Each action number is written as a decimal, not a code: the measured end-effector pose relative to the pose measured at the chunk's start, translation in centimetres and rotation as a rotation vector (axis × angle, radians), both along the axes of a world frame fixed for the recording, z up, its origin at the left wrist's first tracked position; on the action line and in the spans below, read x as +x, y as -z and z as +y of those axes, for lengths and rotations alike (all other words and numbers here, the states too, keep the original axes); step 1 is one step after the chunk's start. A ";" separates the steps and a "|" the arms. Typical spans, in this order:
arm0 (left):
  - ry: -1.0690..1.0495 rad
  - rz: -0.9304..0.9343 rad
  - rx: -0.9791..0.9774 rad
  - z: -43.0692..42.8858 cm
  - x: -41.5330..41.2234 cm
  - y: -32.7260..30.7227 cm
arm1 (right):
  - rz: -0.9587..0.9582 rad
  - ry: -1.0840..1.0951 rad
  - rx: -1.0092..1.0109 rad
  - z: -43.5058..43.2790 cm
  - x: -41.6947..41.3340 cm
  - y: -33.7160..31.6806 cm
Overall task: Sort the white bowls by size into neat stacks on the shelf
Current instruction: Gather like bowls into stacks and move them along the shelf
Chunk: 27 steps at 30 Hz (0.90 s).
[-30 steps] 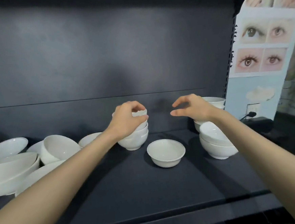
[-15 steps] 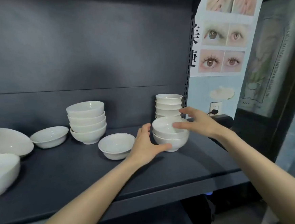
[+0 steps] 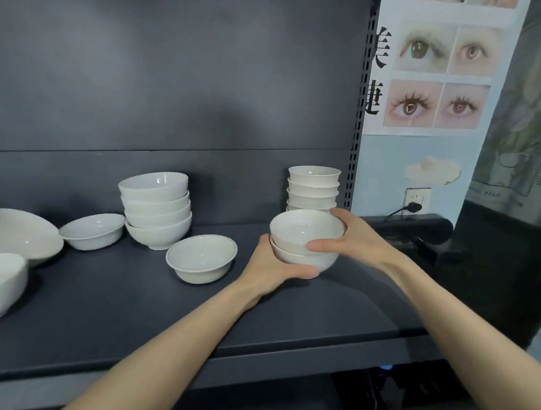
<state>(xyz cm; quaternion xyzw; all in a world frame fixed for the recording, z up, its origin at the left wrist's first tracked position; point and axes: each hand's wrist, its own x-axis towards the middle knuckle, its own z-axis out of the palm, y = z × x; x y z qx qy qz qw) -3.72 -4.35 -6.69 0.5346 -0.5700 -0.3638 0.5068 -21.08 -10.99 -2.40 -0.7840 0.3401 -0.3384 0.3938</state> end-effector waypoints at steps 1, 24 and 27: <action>-0.024 0.013 0.008 0.2 -0.1 -0.1 | -0.011 0.011 -0.004 -0.1 -0.1 0.0; -0.482 -0.022 -0.321 3.9 20.6 -12.2 | -0.175 -0.130 -0.128 0.6 23.5 -12.5; -0.468 -0.006 -0.309 2.5 23.2 -11.7 | -0.156 -0.086 -0.112 -0.2 25.9 -12.1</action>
